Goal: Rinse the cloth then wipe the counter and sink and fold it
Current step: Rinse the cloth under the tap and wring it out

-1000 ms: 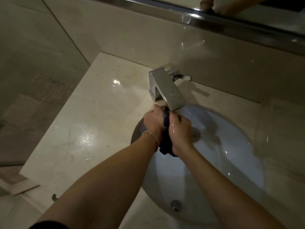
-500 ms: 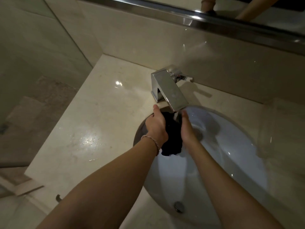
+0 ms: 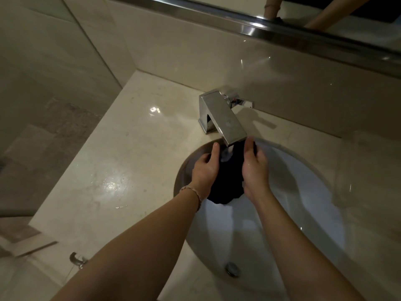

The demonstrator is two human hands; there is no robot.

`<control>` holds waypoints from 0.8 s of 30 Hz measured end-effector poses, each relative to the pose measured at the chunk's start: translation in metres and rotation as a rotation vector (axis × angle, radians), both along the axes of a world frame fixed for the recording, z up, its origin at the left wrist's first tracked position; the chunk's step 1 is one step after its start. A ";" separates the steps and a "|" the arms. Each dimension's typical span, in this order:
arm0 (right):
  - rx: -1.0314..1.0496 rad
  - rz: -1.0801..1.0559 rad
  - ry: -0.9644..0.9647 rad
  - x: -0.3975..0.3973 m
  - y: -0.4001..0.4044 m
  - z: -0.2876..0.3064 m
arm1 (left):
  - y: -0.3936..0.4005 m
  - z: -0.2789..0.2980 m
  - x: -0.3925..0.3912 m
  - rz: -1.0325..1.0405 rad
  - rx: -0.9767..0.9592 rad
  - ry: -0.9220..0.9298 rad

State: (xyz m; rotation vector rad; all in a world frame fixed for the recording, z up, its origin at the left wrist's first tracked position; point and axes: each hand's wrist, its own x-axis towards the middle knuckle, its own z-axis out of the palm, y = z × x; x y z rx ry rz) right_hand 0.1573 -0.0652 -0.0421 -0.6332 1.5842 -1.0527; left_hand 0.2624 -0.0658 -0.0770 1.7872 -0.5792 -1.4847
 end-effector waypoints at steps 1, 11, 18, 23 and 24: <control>-0.029 -0.021 -0.051 0.002 -0.002 0.004 | 0.000 0.000 -0.001 -0.020 -0.008 -0.015; 0.093 -0.003 0.380 0.018 -0.016 0.000 | 0.000 0.017 -0.027 0.132 0.102 0.251; 0.168 0.161 0.444 0.021 -0.028 -0.002 | -0.002 0.012 -0.025 0.205 0.072 0.047; 0.178 0.193 0.104 0.028 0.002 0.018 | -0.015 -0.008 0.001 0.220 0.034 -0.082; 0.177 0.175 0.103 0.029 0.001 0.016 | -0.015 -0.004 0.000 0.222 0.046 -0.068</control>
